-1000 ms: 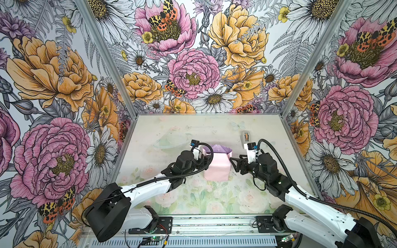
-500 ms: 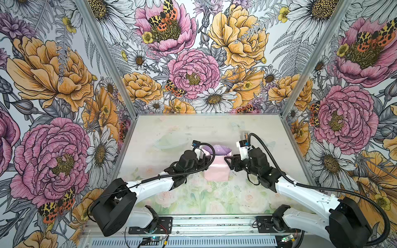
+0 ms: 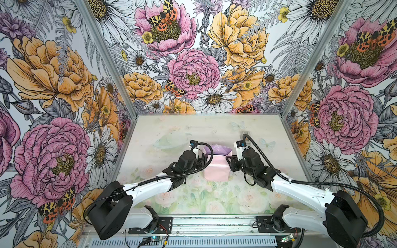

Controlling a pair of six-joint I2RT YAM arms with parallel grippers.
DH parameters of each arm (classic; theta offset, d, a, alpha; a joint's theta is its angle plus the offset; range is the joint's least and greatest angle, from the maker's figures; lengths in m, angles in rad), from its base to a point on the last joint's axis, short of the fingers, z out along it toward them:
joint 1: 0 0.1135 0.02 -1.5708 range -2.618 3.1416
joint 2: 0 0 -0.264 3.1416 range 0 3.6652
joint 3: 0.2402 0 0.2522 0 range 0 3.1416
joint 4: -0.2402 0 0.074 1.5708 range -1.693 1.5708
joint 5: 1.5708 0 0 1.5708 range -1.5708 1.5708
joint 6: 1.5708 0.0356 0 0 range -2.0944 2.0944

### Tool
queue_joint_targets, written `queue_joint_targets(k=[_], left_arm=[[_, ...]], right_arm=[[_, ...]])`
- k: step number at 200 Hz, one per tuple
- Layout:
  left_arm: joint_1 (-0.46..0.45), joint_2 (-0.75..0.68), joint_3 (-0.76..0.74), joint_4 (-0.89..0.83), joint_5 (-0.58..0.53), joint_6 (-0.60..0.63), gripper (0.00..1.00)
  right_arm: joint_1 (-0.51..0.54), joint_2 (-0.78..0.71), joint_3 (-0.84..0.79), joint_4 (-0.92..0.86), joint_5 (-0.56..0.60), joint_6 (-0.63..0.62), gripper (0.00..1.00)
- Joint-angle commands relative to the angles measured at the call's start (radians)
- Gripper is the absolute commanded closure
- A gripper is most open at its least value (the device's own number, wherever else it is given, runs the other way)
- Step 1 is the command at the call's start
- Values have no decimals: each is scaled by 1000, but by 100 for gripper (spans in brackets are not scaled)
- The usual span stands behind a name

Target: Wrap the gift box in paper

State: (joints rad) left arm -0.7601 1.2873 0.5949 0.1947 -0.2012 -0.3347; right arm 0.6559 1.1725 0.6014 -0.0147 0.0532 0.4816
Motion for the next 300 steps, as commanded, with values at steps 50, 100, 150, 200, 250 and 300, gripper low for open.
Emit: queue_joint_targets(k=[50, 100, 150, 200, 250, 300], left_arm=[[-12, -67, -13, -26, -44, 0, 41], [-16, -205, -1, -104, -89, -1, 31], [-22, -235, -4, -129, -19, -52, 31], [-68, -116, 3, -78, -67, -126, 34], [-82, -36, 13, -55, -116, -130, 39], [-90, -5, 1, -63, -144, -119, 41]], right_arm=[[22, 1, 15, -64, 75, -6, 65], [27, 4, 20, -64, 72, -9, 65], [32, 17, 31, -63, 68, -11, 66], [47, 13, 34, -65, 94, -11, 67], [88, 26, 58, -121, 186, -12, 67], [131, 68, 74, -190, 297, -3, 68]])
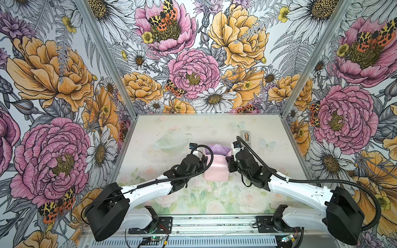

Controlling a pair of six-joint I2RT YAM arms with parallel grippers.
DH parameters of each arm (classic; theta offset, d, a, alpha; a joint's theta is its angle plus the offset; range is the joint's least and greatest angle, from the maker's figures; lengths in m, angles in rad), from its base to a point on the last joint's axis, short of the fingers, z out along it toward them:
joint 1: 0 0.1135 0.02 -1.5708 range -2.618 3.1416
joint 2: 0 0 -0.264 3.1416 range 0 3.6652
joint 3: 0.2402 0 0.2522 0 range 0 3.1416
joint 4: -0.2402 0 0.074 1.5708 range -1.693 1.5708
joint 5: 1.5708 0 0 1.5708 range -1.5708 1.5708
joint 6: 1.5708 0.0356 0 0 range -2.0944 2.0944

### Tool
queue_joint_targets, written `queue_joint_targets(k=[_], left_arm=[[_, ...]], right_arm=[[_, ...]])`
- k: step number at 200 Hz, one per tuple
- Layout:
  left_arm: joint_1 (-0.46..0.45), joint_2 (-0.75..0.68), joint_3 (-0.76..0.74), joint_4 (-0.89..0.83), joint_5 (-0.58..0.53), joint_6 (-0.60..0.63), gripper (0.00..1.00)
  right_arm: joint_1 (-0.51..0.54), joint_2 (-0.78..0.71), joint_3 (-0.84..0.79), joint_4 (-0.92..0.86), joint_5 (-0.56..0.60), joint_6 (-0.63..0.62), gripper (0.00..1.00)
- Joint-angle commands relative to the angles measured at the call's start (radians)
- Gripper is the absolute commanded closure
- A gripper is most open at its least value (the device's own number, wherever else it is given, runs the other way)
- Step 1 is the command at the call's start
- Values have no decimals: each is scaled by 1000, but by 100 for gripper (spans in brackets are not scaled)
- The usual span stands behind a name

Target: Wrap the gift box in paper

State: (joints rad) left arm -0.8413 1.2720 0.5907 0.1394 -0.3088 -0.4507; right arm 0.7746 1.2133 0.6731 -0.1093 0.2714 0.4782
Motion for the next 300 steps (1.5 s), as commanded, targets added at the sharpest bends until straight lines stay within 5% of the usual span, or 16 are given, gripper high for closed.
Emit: queue_joint_targets(k=[1, 90, 175, 255, 300], left_arm=[[-10, 9, 5, -8, -36, -4, 41], [-51, -66, -23, -67, -62, -31, 40], [-58, -71, 62, -63, -38, -19, 24], [-58, 40, 85, -57, -41, -9, 23], [-60, 49, 51, -91, -52, -39, 23]], right_arm=[[26, 26, 2, -96, 80, 0, 68], [101, -54, -60, -110, 112, 45, 68], [70, -214, 3, -105, 33, 9, 39], [49, -76, 38, -99, -4, 5, 38], [36, -19, -27, -104, 9, 41, 48]])
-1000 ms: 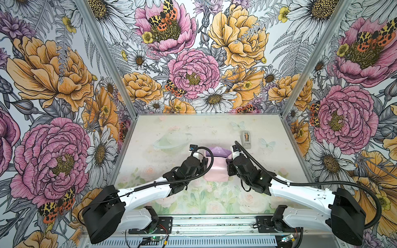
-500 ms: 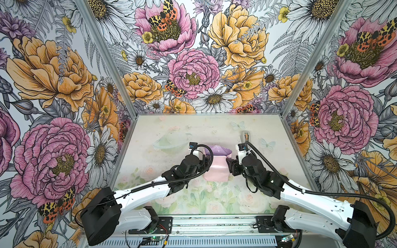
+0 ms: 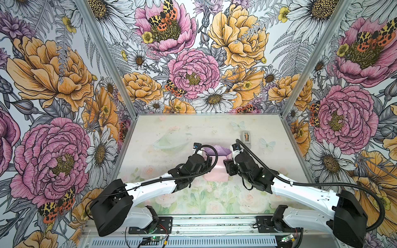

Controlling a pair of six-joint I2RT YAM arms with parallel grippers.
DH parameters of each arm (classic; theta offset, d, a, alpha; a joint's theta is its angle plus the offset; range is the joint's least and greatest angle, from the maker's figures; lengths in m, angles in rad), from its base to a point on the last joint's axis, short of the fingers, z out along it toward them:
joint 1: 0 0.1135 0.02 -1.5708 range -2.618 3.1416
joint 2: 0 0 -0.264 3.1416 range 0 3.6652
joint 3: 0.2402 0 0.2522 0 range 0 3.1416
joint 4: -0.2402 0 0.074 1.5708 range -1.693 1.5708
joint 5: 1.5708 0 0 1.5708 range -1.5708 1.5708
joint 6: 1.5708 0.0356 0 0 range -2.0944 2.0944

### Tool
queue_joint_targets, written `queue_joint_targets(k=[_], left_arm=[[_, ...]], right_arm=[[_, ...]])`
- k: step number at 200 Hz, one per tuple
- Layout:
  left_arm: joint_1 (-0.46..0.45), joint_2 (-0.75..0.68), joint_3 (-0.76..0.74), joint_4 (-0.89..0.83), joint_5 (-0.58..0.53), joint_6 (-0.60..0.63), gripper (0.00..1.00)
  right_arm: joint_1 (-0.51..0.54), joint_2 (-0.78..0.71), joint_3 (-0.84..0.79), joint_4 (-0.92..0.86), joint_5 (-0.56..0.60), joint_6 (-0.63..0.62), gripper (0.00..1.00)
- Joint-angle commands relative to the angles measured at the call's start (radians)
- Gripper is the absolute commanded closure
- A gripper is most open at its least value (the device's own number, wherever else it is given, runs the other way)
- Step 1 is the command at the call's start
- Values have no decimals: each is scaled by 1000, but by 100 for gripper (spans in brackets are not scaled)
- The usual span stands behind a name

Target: Wrap the gift box in paper

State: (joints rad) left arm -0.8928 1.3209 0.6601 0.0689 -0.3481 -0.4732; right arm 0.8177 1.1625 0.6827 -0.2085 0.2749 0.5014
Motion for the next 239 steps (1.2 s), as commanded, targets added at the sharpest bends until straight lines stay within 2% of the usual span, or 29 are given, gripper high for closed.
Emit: queue_joint_targets(k=[1, 66, 156, 197, 239], left_arm=[[-9, 0, -19, -21, -12, -17, 23], [-18, -33, -71, -50, -30, -55, 24], [-4, 35, -19, -29, -8, -15, 24], [-19, -86, -23, -44, -25, -22, 17], [-20, -236, -37, -56, -27, 36, 15]], right_arm=[[-7, 34, -37, -5, 6, 20, 48], [13, 3, -120, -46, 24, 98, 53], [-50, 21, -60, -44, -4, 54, 49], [-52, -127, -61, -38, -78, 4, 36], [-116, -294, -72, -41, -223, -6, 34]])
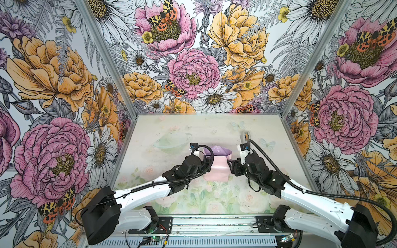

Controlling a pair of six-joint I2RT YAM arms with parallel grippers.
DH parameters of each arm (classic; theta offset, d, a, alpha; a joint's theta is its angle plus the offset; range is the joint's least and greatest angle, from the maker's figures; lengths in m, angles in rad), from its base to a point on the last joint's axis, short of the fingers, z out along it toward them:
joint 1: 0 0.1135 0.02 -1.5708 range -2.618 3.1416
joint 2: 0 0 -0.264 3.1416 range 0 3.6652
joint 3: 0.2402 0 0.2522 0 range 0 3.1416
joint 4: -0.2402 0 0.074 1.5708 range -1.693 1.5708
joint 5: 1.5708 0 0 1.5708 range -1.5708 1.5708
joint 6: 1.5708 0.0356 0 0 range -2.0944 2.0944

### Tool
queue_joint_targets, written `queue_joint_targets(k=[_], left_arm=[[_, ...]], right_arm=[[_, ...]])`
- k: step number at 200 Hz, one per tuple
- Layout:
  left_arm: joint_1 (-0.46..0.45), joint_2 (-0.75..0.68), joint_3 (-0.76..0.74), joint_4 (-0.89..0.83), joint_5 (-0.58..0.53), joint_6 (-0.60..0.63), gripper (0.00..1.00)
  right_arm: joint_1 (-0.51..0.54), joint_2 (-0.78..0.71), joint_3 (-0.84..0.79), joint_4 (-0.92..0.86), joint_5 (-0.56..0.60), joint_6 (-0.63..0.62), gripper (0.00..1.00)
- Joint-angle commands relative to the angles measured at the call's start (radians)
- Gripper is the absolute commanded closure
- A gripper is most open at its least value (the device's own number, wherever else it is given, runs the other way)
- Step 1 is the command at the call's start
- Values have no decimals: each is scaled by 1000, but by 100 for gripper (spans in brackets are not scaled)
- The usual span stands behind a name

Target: Wrap the gift box in paper

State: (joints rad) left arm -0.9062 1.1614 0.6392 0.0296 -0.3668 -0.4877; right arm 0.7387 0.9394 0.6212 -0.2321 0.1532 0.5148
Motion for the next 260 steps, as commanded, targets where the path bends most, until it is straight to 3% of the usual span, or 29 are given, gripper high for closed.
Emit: queue_joint_targets(k=[1, 41, 76, 97, 152, 260], left_arm=[[-8, -79, -16, -18, -10, 51, 15], [29, -150, -44, -77, -53, 53, 14], [133, -146, -73, -90, 21, 5, 14], [159, -134, -89, -69, 43, -9, 14], [188, -53, -102, 18, 117, -21, 14], [165, 42, -81, 96, 230, -34, 14]], right_arm=[[-40, -73, -10, -18, -104, -19, 34], [-142, -121, -23, -31, -140, 23, 34], [-221, -57, -40, -38, -80, 89, 34], [-223, -3, -32, -34, -81, 75, 34], [-207, 78, -38, 91, -212, 40, 35], [-130, 160, -41, 172, -239, 19, 35]])
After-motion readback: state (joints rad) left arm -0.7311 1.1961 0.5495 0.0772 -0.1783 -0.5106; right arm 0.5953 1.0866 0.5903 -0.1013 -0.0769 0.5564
